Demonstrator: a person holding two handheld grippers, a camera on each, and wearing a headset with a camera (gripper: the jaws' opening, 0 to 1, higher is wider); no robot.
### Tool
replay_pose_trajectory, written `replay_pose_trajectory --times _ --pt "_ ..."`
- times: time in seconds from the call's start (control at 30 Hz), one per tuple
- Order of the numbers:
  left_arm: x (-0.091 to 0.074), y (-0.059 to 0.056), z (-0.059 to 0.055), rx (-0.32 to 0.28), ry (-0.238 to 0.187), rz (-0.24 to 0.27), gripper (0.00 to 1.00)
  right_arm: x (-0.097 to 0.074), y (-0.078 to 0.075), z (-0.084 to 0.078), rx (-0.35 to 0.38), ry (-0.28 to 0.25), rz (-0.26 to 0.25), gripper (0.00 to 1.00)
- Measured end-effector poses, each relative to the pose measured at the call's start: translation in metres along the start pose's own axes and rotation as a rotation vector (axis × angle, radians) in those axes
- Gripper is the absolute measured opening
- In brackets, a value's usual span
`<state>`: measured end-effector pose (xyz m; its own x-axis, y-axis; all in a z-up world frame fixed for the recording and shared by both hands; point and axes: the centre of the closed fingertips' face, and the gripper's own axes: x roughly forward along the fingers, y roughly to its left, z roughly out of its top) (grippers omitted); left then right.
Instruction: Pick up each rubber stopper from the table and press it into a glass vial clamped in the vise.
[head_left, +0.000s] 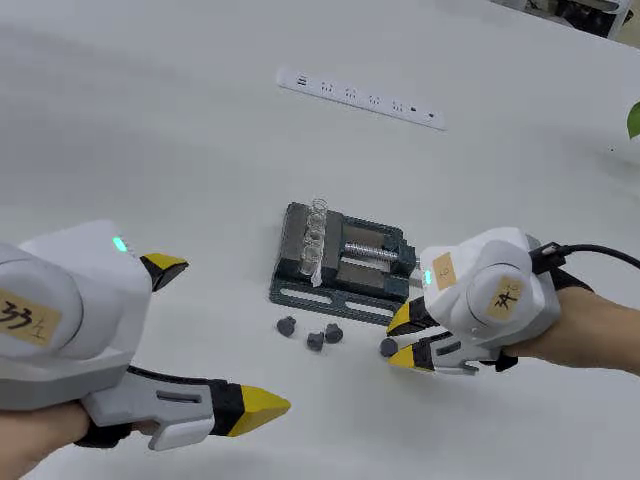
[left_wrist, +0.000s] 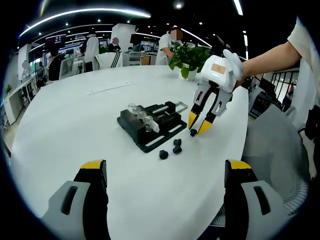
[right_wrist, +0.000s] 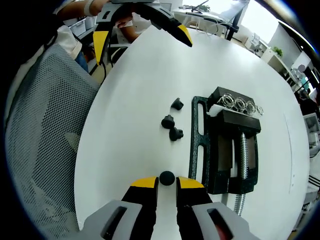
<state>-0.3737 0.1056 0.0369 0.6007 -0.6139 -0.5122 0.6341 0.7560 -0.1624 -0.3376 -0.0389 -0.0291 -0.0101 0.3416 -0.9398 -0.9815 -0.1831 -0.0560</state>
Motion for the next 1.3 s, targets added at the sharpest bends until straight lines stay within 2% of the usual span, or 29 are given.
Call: replay_pose_trajectory --times 0.57,0.8,0.97,1.3 --pt "0.000 -0.002 -0.003 -0.009 0.001 -0.003 0.97 0.001 0.001 0.000 -0.035 0.006 0.009 0.08" --pt "0.001 -0.002 -0.003 -0.010 0.001 -0.005 0.97 -0.001 0.004 0.001 -0.030 0.003 0.045 0.08" --pt "0.001 -0.002 -0.003 -0.007 0.004 -0.008 0.97 -0.012 -0.004 0.010 -0.008 -0.022 0.052 0.08" --pt "0.003 -0.001 0.000 0.002 0.001 -0.017 0.97 -0.040 -0.035 0.040 0.001 -0.089 0.052 0.07"
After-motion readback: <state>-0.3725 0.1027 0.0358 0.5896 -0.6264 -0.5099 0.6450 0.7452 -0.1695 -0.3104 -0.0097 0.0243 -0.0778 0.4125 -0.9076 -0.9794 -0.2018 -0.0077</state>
